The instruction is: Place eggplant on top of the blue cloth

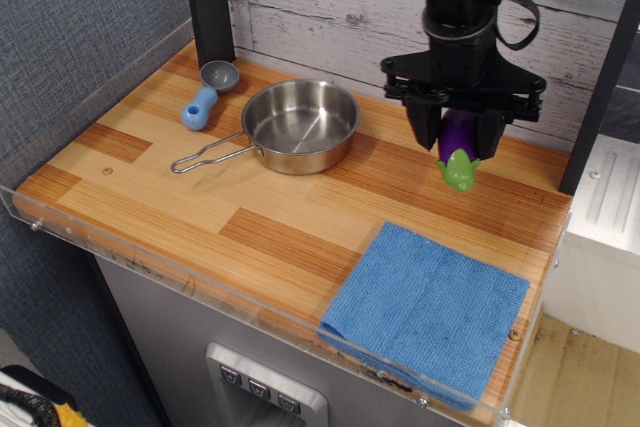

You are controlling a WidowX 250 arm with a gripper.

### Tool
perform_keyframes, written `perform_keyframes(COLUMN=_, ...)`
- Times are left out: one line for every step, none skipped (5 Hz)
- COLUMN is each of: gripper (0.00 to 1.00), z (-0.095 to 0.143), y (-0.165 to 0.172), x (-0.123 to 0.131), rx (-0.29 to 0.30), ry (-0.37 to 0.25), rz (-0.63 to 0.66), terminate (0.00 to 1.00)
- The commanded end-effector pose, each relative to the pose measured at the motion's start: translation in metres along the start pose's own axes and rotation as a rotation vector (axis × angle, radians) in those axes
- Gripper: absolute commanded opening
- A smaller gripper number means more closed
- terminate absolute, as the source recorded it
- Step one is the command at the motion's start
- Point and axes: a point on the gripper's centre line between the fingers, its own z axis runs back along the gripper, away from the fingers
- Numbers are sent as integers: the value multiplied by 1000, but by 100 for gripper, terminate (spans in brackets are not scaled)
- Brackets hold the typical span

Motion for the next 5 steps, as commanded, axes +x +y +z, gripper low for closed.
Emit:
perform_keyframes(gripper=0, z=22, y=-11, x=-43, rx=-25, ry=-21, rz=-82, terminate=0)
perform_keyframes(gripper=0, z=12, y=-14, x=-65, rx=-39, ry=12, rz=-129, terminate=0)
perform_keyframes(gripper=0, z=4, y=-19, x=-77, rx=-13, ry=42, rz=-159, terminate=0)
perform_keyframes(gripper=0, z=2, y=-21, x=-79, rx=-11, ry=47, rz=-161, terminate=0)
perform_keyframes(gripper=0, z=3, y=-20, x=-79, rx=-8, ry=44, rz=-159, terminate=0)
